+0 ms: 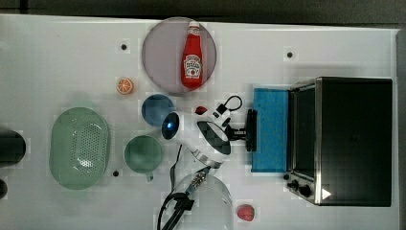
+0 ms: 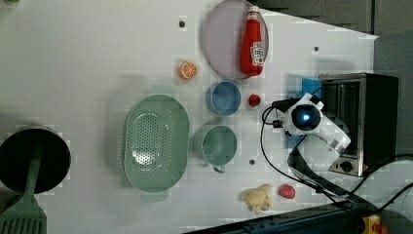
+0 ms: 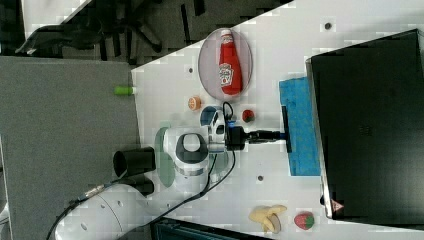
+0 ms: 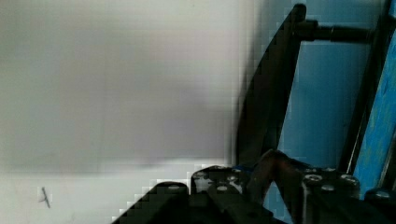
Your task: Flap open oven.
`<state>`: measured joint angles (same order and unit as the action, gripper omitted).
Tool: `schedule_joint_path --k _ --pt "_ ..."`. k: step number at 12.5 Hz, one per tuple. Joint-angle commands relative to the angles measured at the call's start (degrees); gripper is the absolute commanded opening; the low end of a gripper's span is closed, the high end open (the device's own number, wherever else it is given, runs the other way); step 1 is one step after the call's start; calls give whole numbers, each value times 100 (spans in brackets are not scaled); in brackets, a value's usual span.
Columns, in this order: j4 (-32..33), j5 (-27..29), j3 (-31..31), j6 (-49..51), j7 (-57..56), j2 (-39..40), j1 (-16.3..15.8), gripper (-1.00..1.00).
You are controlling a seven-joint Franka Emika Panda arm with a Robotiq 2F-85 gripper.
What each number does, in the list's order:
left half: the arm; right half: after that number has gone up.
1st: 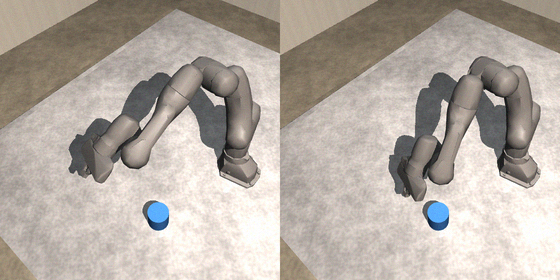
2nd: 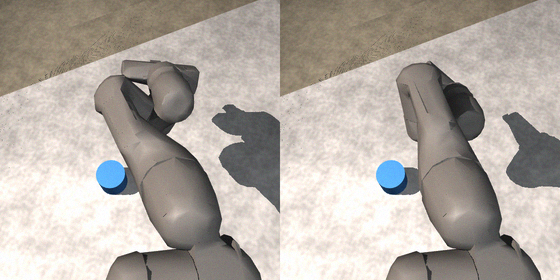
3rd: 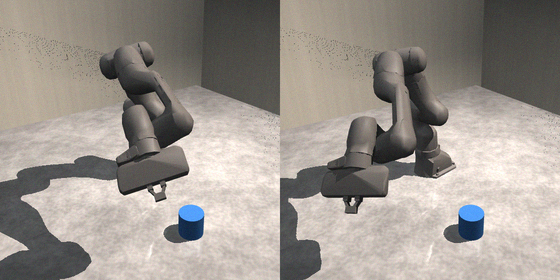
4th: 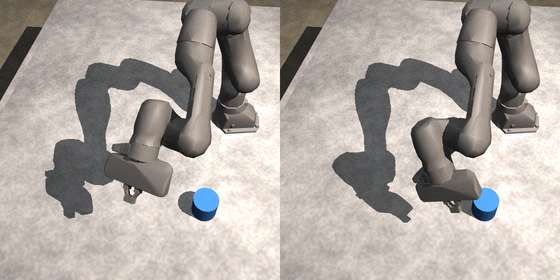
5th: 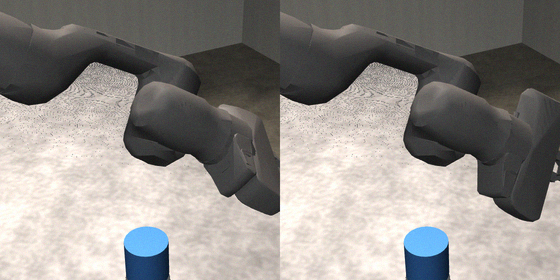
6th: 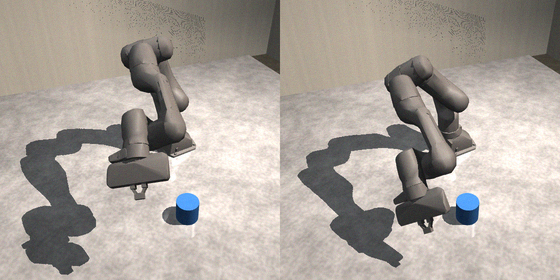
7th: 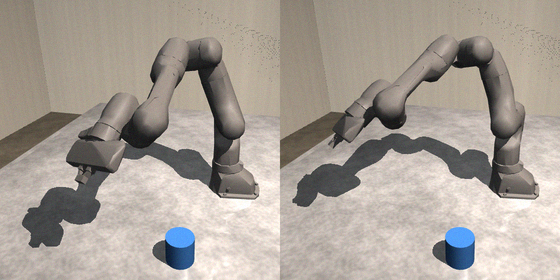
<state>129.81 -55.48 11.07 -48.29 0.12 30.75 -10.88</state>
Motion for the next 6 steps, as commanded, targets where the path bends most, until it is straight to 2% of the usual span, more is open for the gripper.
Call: schedule_joint_path --k 1,3,4,6 --pt "-266 -35 -13 20 571 -81 -32 -65" --pt "-489 152 -91 -165 575 -252 -39 -65" --pt "-622 455 -118 -186 597 -405 -39 -65" --pt "-845 1483 -120 -160 597 -843 -36 -65"
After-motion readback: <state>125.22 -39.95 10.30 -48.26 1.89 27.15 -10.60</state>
